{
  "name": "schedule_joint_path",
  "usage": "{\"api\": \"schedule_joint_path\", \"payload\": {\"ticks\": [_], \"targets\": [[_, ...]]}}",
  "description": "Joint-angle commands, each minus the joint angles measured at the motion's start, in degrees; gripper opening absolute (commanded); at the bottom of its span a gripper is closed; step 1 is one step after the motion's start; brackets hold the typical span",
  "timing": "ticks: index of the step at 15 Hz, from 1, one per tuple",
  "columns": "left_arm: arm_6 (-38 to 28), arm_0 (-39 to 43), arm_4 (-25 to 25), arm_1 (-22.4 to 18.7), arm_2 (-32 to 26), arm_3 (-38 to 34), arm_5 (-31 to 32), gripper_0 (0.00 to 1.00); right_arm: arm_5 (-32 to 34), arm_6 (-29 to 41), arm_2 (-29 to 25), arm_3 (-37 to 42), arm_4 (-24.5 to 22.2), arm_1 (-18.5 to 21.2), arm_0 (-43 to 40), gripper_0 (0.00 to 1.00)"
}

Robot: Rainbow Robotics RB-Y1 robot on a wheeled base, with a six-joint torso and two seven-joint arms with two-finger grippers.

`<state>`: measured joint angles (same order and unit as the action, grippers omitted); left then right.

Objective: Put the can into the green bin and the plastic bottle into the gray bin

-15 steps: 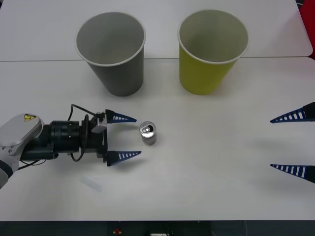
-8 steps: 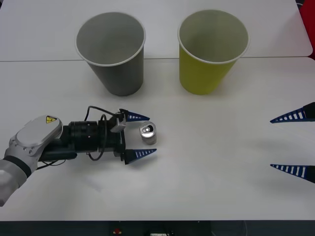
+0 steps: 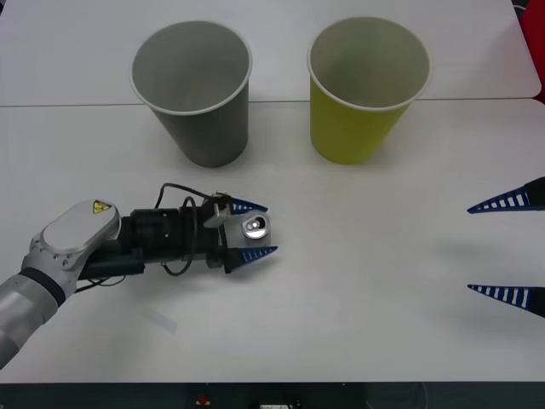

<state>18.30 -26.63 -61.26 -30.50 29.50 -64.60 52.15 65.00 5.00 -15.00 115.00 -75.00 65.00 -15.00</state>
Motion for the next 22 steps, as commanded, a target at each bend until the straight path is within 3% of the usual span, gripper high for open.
{"api": "schedule_joint_path", "payload": {"ticks": [1, 10, 17, 22], "targets": [[-0.11, -0.09, -1.14, 0.09, 0.03, 0.00, -0.65, 0.00, 0.00, 0.00, 0.00, 0.00, 0.00, 0.00, 0.00, 1.00], [-1.86, 0.00, -1.23, -1.14, 0.03, -2.38, -0.04, 0.00, 0.00, 0.00, 0.00, 0.00, 0.00, 0.00, 0.00, 1.00], [-21.20, 0.35, -9.75, -9.14, -1.64, -18.02, 1.37, 0.00, 0.00, 0.00, 0.00, 0.00, 0.00, 0.00, 0.00, 1.00], [-39.31, 0.35, -20.21, -10.28, -7.09, -28.66, 4.54, 0.00, 0.00, 0.00, 0.00, 0.00, 0.00, 0.00, 0.00, 1.00]]}}
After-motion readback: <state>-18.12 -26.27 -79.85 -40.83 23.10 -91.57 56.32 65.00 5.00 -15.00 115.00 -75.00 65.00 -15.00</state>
